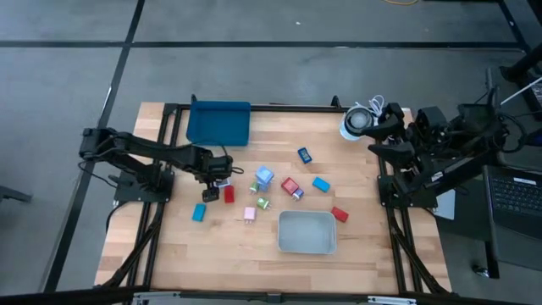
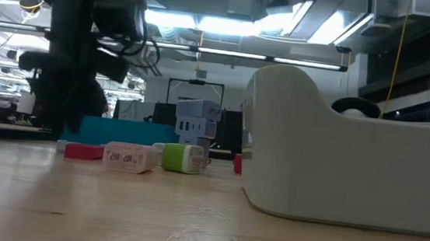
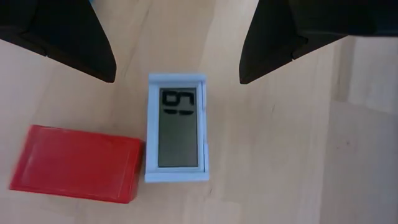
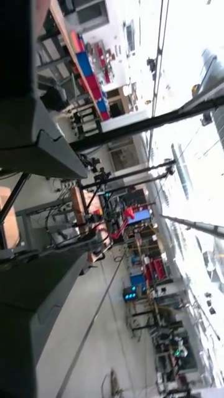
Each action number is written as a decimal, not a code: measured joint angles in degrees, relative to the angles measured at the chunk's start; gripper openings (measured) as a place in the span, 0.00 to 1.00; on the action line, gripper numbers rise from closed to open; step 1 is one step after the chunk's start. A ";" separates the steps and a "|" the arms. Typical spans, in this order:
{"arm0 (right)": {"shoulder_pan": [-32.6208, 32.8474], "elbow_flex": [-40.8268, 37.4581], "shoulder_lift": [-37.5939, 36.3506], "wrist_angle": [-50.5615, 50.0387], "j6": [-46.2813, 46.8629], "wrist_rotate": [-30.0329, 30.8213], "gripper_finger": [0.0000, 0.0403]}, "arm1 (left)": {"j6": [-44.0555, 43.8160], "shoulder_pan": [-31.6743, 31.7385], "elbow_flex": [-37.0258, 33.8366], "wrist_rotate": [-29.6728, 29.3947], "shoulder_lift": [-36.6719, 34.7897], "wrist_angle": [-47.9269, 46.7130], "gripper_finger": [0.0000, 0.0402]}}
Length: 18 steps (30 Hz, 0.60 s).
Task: Pick & Place Office items
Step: Put the white digital clock into the gray bin
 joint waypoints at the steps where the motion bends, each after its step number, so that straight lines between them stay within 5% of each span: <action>1: 0.43 0.00 0.00 0.41 -0.17 0.02 0.51 | -0.02 0.00 0.00 0.00 0.86 0.61 0.84; 18: 5.38 0.00 0.00 2.67 -1.49 1.99 0.51 | -3.76 -0.02 0.15 -2.21 7.96 5.80 0.79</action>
